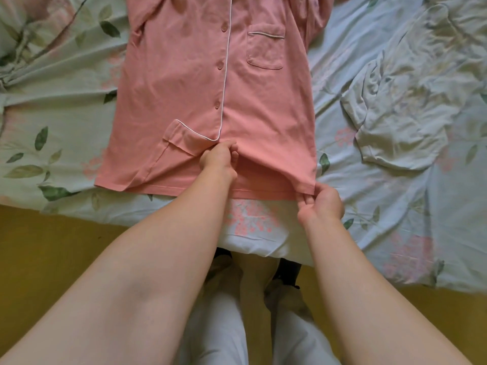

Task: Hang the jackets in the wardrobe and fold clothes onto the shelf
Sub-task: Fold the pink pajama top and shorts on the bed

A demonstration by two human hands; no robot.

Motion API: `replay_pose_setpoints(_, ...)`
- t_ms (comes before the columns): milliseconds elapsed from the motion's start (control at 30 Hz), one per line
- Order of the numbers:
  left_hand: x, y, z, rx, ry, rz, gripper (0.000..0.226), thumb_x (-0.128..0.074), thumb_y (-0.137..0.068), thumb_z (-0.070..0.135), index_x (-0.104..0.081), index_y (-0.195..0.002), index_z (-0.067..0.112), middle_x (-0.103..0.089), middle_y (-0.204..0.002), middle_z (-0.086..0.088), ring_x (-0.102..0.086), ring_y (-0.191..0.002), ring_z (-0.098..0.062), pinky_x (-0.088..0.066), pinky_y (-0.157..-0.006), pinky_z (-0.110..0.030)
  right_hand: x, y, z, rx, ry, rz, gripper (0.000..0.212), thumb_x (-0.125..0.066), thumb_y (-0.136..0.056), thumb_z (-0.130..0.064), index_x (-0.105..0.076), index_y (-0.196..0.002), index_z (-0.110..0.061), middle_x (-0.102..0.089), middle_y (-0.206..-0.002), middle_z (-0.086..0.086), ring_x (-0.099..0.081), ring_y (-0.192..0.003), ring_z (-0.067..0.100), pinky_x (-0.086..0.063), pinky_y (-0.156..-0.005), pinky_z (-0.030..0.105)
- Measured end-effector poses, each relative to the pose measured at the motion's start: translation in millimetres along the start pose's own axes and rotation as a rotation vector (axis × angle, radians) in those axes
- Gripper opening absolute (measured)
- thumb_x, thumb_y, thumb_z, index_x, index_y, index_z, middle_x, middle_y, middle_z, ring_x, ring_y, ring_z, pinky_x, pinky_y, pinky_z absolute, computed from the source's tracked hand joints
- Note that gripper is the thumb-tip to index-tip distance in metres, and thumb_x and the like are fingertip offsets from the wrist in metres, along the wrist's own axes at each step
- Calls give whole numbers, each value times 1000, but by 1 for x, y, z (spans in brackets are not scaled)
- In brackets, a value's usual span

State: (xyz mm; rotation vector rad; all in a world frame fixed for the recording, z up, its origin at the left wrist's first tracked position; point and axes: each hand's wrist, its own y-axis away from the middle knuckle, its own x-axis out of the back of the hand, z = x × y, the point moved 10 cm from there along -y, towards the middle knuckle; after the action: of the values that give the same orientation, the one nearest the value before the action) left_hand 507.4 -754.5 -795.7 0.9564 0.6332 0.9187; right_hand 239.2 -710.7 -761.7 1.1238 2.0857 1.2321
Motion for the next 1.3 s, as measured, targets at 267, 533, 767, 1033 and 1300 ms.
replay_pose_setpoints(267, 5, 2, 6, -11, -241, -10, 13, -73, -81, 18, -60, -81, 20, -47, -71, 6, -32, -49, -8, -22, -39, -20, 5, 1, 0, -55, -18, 4, 27, -43, -95, 9, -54, -97, -16, -60, -91, 13, -60, -62, 20, -44, -37, 16)
replay_pose_setpoints(533, 12, 1, 35, -137, -248, -75, 20, -79, -72, 24, -74, -89, 14, -75, -91, -2, -69, -86, -24, -59, -87, -43, 3, 3, 1, -100, -6, -26, 34, -36, -92, 15, -48, -109, -12, -57, -100, 16, -65, -49, 13, -43, -38, 16)
replay_pose_setpoints(767, 35, 19, 68, -565, -1184, 155, 28, -63, -84, 42, -63, -88, 15, -65, -86, -6, -57, -83, -29, -43, -73, -34, 14, -10, 5, 15, 454, -39, 38, -44, -91, 2, -55, -119, -21, -63, -90, 7, -57, -42, 8, -37, -38, 18)
replay_pose_setpoints(1033, 73, 10, 46, -590, -1338, 159, 22, -63, -89, 23, -63, -105, 8, -69, -109, -13, -61, -105, -35, -42, -82, -34, 40, -20, -30, 298, 987, 183, 18, -53, -93, -30, -51, -110, -24, -61, -108, 6, -63, -87, 29, -54, -74, 38)
replay_pose_setpoints(1300, 84, 48, 94, -879, -1368, 570, 41, -63, -78, 23, -51, -115, 9, -49, -128, -17, -51, -117, -41, -41, -96, -48, 18, -42, -32, 448, 1283, -26, 15, -63, -87, -36, -60, -81, -23, -63, -115, 8, -62, -99, 28, -52, -90, 39)
